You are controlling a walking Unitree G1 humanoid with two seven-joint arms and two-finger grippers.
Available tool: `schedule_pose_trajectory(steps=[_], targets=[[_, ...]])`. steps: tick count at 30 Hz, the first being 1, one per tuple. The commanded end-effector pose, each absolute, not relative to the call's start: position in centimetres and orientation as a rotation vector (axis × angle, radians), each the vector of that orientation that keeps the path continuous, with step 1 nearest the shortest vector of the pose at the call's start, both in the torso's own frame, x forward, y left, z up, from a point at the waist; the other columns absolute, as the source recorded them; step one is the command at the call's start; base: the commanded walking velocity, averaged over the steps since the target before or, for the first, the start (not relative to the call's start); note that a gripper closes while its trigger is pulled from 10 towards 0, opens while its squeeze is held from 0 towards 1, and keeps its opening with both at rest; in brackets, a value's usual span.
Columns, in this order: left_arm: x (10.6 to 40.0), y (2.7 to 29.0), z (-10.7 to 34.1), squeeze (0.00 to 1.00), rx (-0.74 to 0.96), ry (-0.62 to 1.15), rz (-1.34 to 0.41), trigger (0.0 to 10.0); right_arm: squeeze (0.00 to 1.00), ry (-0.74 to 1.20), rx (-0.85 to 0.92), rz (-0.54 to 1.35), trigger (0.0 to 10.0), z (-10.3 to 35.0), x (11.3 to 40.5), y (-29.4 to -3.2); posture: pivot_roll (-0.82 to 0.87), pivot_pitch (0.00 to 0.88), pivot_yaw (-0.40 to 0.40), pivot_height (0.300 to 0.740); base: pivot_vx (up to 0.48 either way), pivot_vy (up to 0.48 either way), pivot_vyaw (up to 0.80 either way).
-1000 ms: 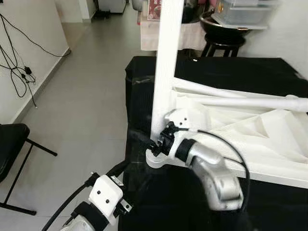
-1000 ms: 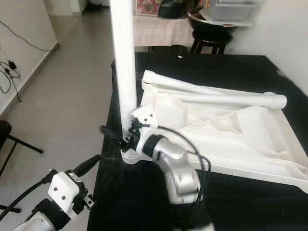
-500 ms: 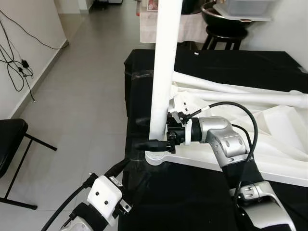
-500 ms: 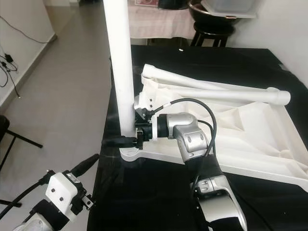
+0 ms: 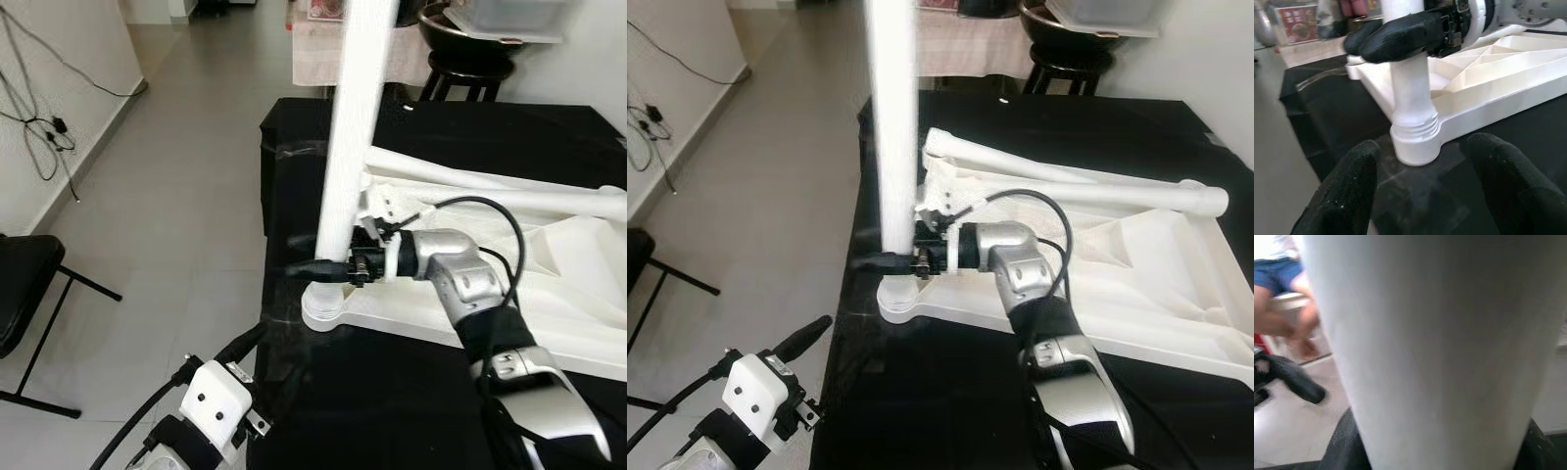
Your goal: Building children table
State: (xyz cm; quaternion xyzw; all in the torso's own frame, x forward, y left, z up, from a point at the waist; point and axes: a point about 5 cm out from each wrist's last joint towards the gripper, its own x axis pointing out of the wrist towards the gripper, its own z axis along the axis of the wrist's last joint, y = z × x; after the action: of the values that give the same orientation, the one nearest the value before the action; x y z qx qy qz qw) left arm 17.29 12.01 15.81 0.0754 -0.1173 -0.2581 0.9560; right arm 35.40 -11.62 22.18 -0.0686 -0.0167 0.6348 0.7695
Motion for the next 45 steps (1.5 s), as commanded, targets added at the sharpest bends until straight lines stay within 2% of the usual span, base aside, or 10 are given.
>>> schedule_pose_trajectory(steps=[1, 17, 18, 23, 24, 27, 30, 31, 33, 45], targets=[[16.9, 12.1, 15.8, 0.0, 0.145, -0.236, -0.511, 10.0, 0.0, 0.033, -0.119, 1.239, 0.0, 20.6, 35.7, -13.7, 0.06, 0.179, -0.073, 0.74, 0.0, 0.0, 0.0], [15.7, 13.1, 15.2, 0.0, 0.072, -0.185, -0.432, 10.0, 0.0, 0.114, 0.073, 0.365, 0.0, 15.1, 26.4, -15.4, 0.0, 0.161, -0.066, 0.74, 0.0, 0.0, 0.0], [16.0, 12.9, 15.2, 0.0, 0.069, -0.186, -0.458, 10.0, 0.0, 0.128, 0.087, 0.418, 10.0, 15.2, 26.5, -14.4, 0.01, 0.157, -0.067, 0.74, 0.0, 0.0, 0.0], [16.4, 12.6, 15.2, 0.0, 0.066, -0.184, -0.511, 10.0, 0.0, 0.131, 0.155, 0.643, 10.0, 16.4, 25.9, -11.5, 0.01, 0.157, -0.063, 0.74, 0.0, 0.0, 0.0], [16.4, 12.5, 15.2, 0.0, 0.067, -0.183, -0.519, 10.0, 0.73, 0.112, 0.166, 0.725, 10.0, 16.9, 25.5, -10.9, 0.01, 0.157, -0.06, 0.74, 0.0, 0.0, 0.0], [16.4, 12.4, 15.2, 0.0, 0.064, -0.177, -0.544, 10.0, 1.0, 0.092, 0.169, 0.95, 10.0, 17.9, 24.8, -10.0, 0.01, 0.161, -0.057, 0.74, 0.0, 0.0, 0.0], [16.3, 12.3, 15.2, 0.0, 0.062, -0.176, -0.556, 10.0, 1.0, 0.068, 0.094, 1.082, 10.0, 18.3, 24.7, -9.8, 0.01, 0.165, -0.053, 0.74, 0.0, 0.0, 0.0], [16.3, 12.2, 15.3, 0.0, 0.058, -0.175, -0.567, 10.0, 0.26, 0.056, 0.024, 1.213, 10.0, 18.6, 24.7, -9.8, 0.01, 0.17, -0.046, 0.74, 0.0, 0.0, 0.0], [16.3, 12.2, 15.3, 0.0, 0.057, -0.176, -0.574, 10.0, 0.0, 0.047, -0.062, 1.301, 10.0, 18.7, 24.9, -9.9, 0.01, 0.169, -0.044, 0.74, 0.0, 0.0, 0.0], [16.0, 11.8, 15.3, 0.0, 0.052, -0.17, -0.615, 10.0, 0.0, 0.065, -0.116, 1.514, 10.0, 21.5, 30.5, -11.3, 0.02, 0.179, -0.043, 0.74, 0.0, 0.0, 0.0]])
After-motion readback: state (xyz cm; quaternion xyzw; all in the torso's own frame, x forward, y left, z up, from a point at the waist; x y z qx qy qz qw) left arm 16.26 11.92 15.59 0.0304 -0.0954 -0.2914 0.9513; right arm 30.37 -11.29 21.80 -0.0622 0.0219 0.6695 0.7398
